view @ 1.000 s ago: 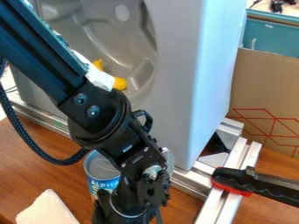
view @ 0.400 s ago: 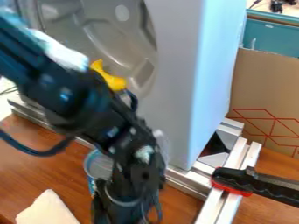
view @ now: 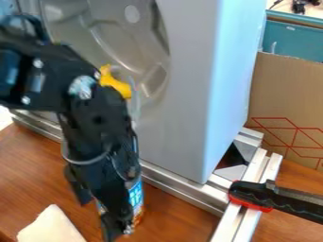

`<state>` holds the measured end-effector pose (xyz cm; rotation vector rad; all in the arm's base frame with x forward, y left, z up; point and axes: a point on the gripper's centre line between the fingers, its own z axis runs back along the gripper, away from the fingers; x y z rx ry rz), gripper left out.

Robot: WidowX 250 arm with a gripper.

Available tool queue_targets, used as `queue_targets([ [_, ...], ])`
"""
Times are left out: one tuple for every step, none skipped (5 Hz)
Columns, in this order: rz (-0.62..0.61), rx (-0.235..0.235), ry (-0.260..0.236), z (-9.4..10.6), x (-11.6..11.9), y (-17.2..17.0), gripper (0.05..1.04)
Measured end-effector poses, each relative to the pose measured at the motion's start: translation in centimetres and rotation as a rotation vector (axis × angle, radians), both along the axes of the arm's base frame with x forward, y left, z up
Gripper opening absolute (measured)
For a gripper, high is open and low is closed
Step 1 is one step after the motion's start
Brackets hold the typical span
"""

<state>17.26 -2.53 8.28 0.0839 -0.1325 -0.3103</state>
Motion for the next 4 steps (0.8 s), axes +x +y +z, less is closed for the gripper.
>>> queue_targets([
  [0.128,-0.039,0.032,1.5,1.1,4.4,1.001],
  [0.24,-0.057,0.008,3.0,2.5,8.5,1.001],
  [0.32,-0.039,0.009,3.4,3.9,12.8,1.001],
  [0.334,-0.022,0.007,3.4,3.7,14.9,1.001],
])
